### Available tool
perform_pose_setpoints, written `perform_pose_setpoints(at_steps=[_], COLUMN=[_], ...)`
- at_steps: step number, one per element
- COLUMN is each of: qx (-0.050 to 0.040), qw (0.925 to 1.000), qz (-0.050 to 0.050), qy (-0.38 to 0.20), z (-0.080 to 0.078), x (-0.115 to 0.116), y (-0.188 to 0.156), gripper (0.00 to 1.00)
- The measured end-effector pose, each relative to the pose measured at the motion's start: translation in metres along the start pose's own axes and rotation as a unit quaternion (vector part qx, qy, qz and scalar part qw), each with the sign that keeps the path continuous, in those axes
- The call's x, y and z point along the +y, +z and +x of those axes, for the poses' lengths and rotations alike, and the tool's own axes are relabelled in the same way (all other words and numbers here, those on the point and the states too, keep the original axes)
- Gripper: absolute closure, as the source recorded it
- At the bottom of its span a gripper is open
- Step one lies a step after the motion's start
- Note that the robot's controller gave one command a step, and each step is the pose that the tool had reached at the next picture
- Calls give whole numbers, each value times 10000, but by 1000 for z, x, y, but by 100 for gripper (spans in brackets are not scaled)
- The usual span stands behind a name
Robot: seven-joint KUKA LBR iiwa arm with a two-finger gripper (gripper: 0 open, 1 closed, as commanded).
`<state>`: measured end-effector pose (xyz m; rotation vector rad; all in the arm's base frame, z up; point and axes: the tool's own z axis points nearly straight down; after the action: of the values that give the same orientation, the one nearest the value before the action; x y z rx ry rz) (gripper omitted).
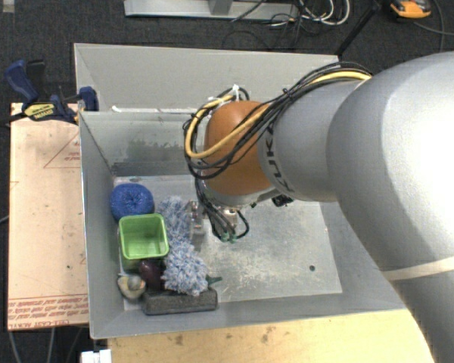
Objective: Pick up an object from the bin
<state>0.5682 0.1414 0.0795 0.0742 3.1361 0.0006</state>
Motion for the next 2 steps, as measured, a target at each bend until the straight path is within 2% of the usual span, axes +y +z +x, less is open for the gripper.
perform_pose_setpoints(at_steps=[1, 2], qx=[8, 4], qw=[10000, 10000], qz=[-1, -1], qy=[-1, -2], z=[1, 0], x=[0, 0], y=[1, 0], gripper=[0, 100])
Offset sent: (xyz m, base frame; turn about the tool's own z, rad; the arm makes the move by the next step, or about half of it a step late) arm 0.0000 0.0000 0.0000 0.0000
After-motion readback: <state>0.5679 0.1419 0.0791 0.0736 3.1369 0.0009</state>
